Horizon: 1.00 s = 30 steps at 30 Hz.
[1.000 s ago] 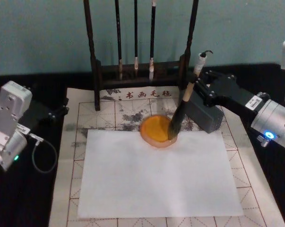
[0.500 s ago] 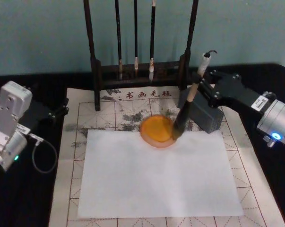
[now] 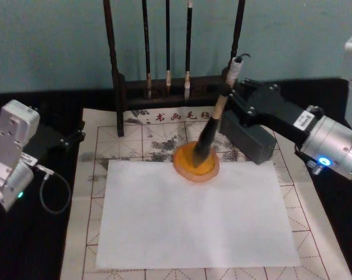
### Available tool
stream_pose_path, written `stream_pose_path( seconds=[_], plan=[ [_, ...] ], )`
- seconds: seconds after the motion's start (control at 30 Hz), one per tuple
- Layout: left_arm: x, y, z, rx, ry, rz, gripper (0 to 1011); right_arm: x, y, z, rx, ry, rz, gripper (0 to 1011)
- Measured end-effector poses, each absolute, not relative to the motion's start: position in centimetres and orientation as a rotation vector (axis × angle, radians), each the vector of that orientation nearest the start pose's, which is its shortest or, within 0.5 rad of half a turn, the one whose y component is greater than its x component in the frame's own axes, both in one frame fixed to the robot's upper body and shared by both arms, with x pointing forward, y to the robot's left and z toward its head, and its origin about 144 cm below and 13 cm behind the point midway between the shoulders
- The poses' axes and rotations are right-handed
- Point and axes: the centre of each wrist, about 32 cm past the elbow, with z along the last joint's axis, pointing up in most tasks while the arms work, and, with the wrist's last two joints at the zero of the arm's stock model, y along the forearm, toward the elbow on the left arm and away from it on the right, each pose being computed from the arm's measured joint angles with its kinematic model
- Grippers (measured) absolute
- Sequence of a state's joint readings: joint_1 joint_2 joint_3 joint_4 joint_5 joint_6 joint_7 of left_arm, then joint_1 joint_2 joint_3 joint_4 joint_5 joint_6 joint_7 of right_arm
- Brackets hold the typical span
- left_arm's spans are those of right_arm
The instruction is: Pick up the brush from the inkstone, write on the paper, then place the brush back to its original position.
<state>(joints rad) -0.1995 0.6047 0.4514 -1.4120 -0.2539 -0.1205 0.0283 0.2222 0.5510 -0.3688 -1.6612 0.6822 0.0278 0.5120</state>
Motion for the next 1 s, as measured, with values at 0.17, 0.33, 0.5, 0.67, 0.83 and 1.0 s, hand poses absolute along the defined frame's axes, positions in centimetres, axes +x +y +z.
stream_pose_path(
  seconds=[0.17, 0.33, 0.5, 0.67, 0.83, 1.0],
  plan=[
    [48.9, 31.0, 114.0, 0.304, -0.285, 1.248, 1001, 49.9, -25.7, 122.2, 0.134, 0.017, -0.663, 185],
    [48.9, 31.0, 114.0, 0.305, -0.285, 1.248, 1001, 50.5, -24.7, 122.0, 0.145, 0.025, -0.635, 185],
    [48.9, 31.0, 114.0, 0.304, -0.285, 1.248, 1001, 51.0, -23.7, 121.8, 0.152, 0.033, -0.608, 185],
    [48.9, 31.0, 114.0, 0.304, -0.285, 1.248, 1001, 51.4, -22.7, 121.1, 0.152, 0.045, -0.575, 184],
    [48.9, 31.0, 114.0, 0.304, -0.285, 1.248, 1001, 51.6, -22.2, 120.5, 0.149, 0.063, -0.563, 185],
    [48.9, 31.0, 114.0, 0.305, -0.285, 1.248, 1001, 51.8, -21.9, 119.6, 0.138, 0.086, -0.555, 184]
  ],
)
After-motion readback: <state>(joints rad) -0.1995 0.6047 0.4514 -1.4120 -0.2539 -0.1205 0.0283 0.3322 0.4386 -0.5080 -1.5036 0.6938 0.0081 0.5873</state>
